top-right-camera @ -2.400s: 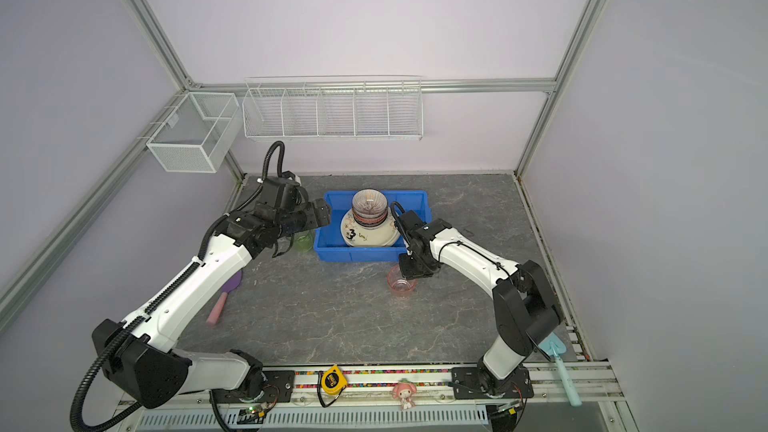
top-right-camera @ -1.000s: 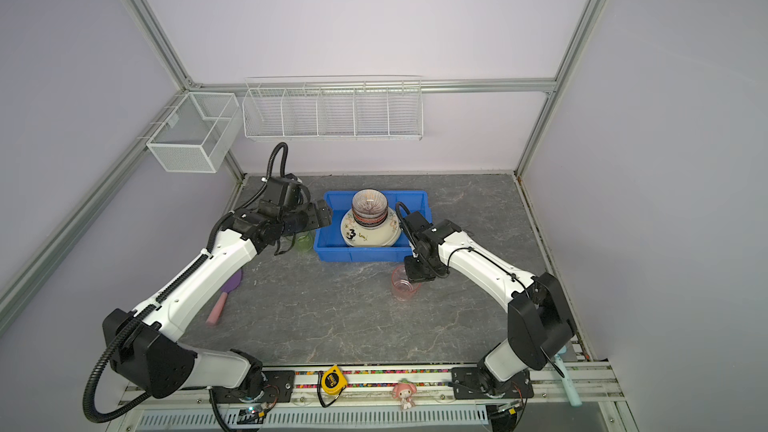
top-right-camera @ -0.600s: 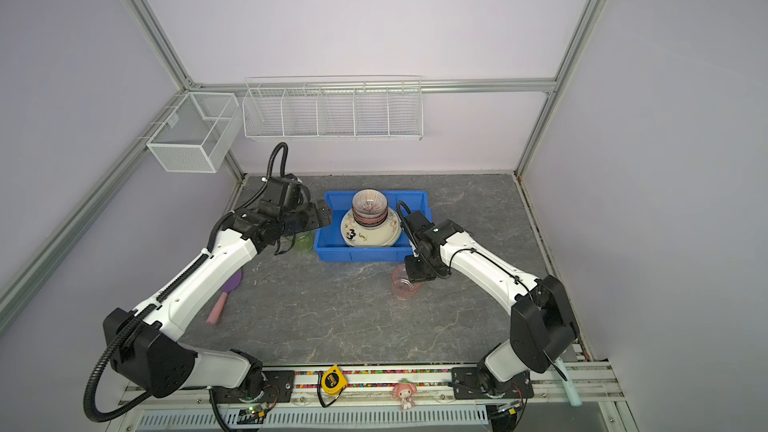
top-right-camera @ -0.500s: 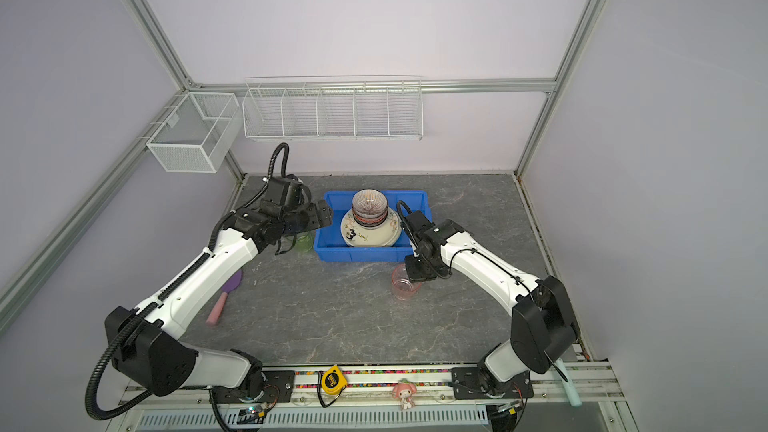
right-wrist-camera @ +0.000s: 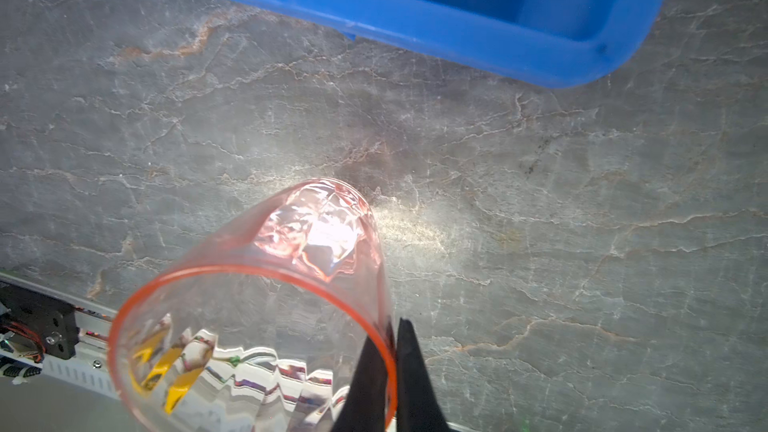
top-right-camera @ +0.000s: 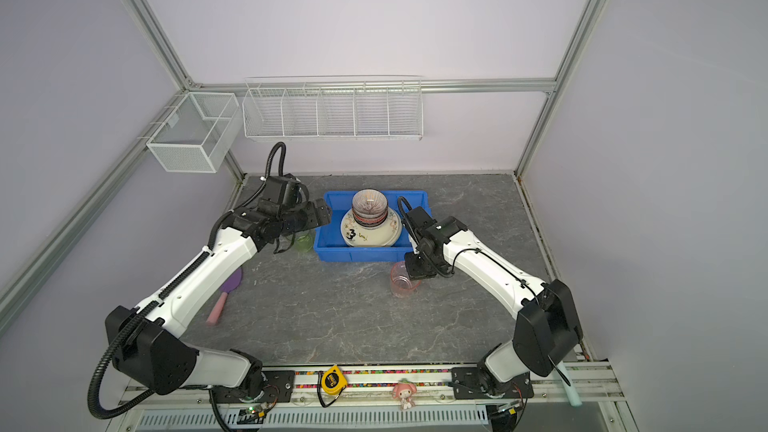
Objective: Place the mixed dishes into the plastic bin
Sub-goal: 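Lift the pink cup off the table with the right gripper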
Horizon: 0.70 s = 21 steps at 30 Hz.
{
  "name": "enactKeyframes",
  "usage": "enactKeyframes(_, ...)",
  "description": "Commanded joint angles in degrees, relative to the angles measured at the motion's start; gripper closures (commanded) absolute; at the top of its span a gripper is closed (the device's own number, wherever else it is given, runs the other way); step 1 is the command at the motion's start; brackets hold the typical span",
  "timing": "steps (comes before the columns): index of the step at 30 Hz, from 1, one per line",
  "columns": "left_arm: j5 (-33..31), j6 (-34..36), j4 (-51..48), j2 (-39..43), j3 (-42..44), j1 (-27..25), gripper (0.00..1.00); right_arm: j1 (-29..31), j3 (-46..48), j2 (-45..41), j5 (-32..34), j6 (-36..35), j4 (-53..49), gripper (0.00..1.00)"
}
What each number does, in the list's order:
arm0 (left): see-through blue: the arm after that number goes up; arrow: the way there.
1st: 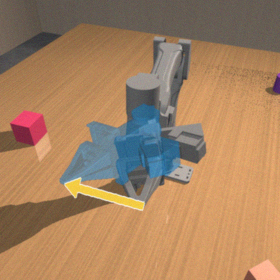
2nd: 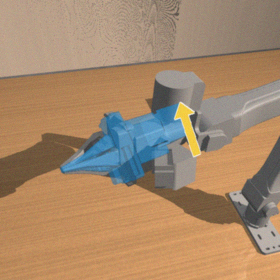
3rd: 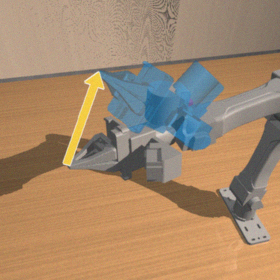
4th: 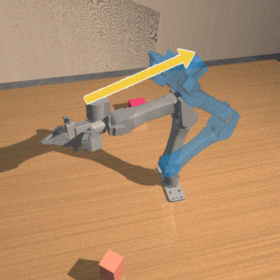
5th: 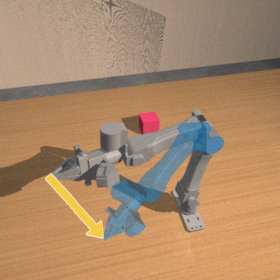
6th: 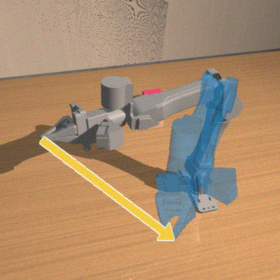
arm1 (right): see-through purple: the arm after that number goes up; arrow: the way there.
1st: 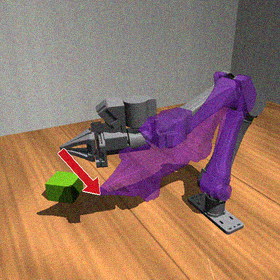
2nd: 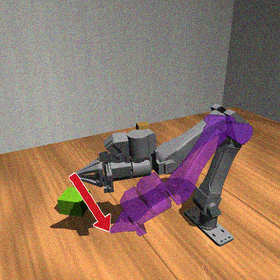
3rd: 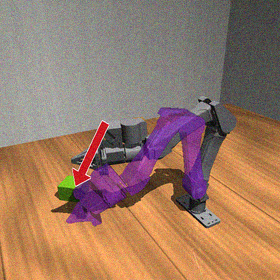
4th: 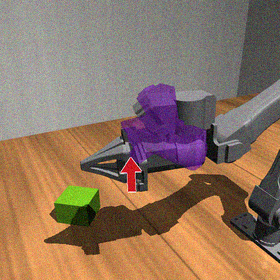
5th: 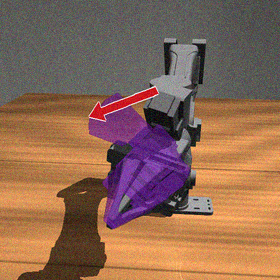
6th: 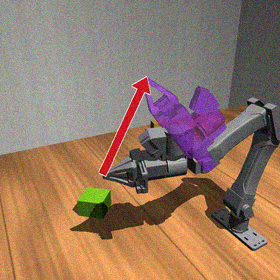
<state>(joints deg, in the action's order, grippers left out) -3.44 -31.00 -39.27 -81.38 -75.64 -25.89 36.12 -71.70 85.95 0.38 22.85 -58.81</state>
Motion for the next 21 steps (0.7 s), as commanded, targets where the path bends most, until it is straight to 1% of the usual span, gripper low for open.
enactKeyframes(1, 0.2, -0.4, -0.6, -1.1, -1.4, 0.5, 0.02, -0.3, -1.7, -1.7, -1.0, -0.8, -1.6, 0.93)
enactKeyframes(13, 0.6, -0.3, -1.4, 0.1, -0.6, 2.1, 0.02, -1.1, -4.3, -0.5, -3.4, -2.2, -2.4, 0.93)
enactKeyframes(21, 2.0, 0.1, -1.2, 1.2, 0.3, 4.7, 0.02, -2.1, -7.4, -0.7, -6.3, -3.9, -5.9, 0.93)
